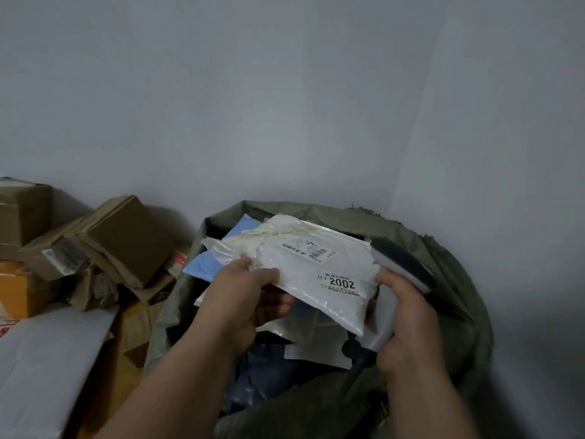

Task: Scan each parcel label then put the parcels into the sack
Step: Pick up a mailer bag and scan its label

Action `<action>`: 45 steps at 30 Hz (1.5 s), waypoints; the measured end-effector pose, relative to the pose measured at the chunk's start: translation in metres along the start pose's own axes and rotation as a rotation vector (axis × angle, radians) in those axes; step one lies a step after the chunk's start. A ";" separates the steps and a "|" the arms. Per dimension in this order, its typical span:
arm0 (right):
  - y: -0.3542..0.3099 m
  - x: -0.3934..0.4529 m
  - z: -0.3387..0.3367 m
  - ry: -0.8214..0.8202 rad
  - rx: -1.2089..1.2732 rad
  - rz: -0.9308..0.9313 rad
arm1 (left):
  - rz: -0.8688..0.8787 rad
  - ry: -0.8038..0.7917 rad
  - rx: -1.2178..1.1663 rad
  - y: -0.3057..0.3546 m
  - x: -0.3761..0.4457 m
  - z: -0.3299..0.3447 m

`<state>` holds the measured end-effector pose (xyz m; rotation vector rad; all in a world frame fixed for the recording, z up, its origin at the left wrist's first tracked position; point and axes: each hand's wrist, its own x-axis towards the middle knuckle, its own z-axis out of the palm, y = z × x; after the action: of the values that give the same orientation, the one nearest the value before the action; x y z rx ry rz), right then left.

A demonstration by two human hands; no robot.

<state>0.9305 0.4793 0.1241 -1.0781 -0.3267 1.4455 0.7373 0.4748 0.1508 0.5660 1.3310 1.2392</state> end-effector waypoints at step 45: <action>0.239 -0.171 0.146 -0.393 -0.677 0.079 | 0.270 0.605 0.464 -0.048 -0.077 -0.349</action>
<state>0.6397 0.3311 0.0927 -1.3357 -1.1245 1.6632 0.4495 0.2777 0.0574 0.7447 2.1384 1.3842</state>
